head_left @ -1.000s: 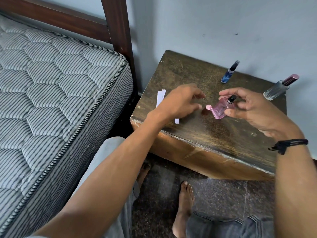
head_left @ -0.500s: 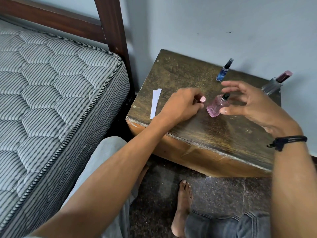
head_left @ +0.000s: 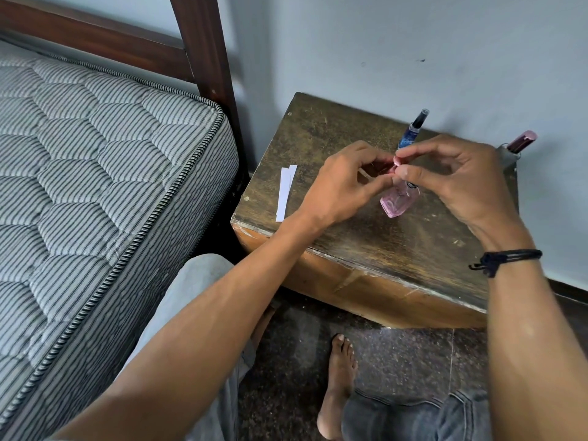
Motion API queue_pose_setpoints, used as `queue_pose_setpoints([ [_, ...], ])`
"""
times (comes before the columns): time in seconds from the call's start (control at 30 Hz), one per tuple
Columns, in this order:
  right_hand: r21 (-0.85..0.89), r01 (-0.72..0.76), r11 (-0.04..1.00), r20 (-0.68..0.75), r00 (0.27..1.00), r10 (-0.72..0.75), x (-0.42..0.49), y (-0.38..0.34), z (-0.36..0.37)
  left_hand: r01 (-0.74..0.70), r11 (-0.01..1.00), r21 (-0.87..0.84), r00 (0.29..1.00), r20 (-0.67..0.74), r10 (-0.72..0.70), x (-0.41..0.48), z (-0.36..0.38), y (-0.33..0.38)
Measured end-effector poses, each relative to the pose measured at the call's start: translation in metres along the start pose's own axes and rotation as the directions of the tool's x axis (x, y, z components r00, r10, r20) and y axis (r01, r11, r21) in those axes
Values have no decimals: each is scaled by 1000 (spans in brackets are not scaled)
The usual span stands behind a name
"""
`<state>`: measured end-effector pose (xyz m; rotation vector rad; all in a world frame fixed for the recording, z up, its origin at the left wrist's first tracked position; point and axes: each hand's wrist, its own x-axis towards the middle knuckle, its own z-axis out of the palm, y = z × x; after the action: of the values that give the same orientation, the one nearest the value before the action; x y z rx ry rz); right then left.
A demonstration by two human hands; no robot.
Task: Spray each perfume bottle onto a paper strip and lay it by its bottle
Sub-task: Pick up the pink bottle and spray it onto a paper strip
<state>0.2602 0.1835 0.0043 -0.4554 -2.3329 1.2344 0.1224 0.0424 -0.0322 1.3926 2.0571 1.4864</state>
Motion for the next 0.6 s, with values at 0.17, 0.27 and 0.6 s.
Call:
queue_pose_setpoints([
  [0.17,28,-10,1000,-20,1000,10,0,3,-1,-8,1000,8,1000,6,8,-1,4,-1],
  [0.27,41,-1,999,-74,997,4,0,5,-4,9,1000,12,998,58,-9,-1,6,-3],
  [0.6,26,-7,1000,-141,990,11,-4,4,-19,35,992,120,976,208,-60,-9,25,-6],
])
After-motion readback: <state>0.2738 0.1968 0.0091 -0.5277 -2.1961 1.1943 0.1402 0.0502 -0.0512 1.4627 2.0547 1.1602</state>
